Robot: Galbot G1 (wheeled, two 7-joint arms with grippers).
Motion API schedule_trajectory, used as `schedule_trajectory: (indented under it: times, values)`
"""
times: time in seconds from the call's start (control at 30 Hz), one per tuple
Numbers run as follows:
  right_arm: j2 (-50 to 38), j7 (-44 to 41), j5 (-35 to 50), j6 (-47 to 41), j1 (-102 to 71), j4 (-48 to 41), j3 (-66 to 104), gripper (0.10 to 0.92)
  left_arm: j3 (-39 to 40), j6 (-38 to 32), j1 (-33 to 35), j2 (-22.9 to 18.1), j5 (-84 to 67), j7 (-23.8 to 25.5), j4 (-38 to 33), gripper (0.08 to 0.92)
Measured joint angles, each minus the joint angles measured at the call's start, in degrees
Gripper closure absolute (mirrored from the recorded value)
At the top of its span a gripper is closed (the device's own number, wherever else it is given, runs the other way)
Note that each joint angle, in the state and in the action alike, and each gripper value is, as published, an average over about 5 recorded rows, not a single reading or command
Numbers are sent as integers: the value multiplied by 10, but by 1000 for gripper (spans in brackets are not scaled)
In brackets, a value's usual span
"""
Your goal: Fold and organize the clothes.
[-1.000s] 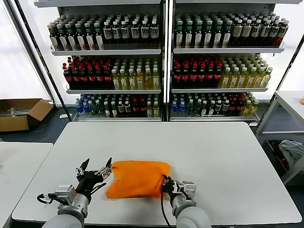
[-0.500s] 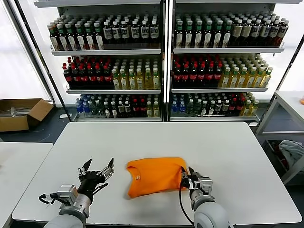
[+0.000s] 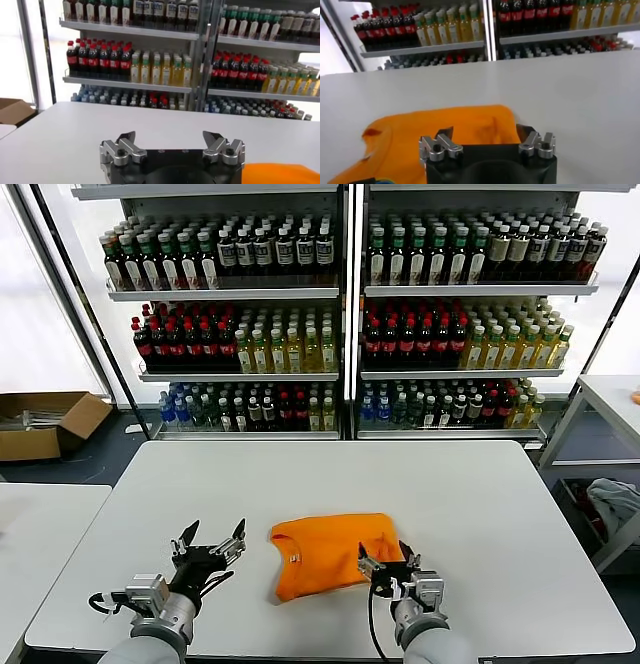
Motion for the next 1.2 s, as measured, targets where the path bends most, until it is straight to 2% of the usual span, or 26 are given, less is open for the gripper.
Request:
schedule_trajectory:
  times: [0.13, 0.63, 1.2]
  values:
    - [12, 6, 12, 0, -9, 0, -2, 204, -1, 0, -1, 1, -1, 1, 2, 177]
    - [25, 19, 44, -1, -28, -9, -2, 203, 3, 0, -10, 5, -2, 8, 15, 177]
    - [-24, 16, 0, -2, -76, 21, 13, 203, 3, 0, -7, 4, -4, 9, 11, 177]
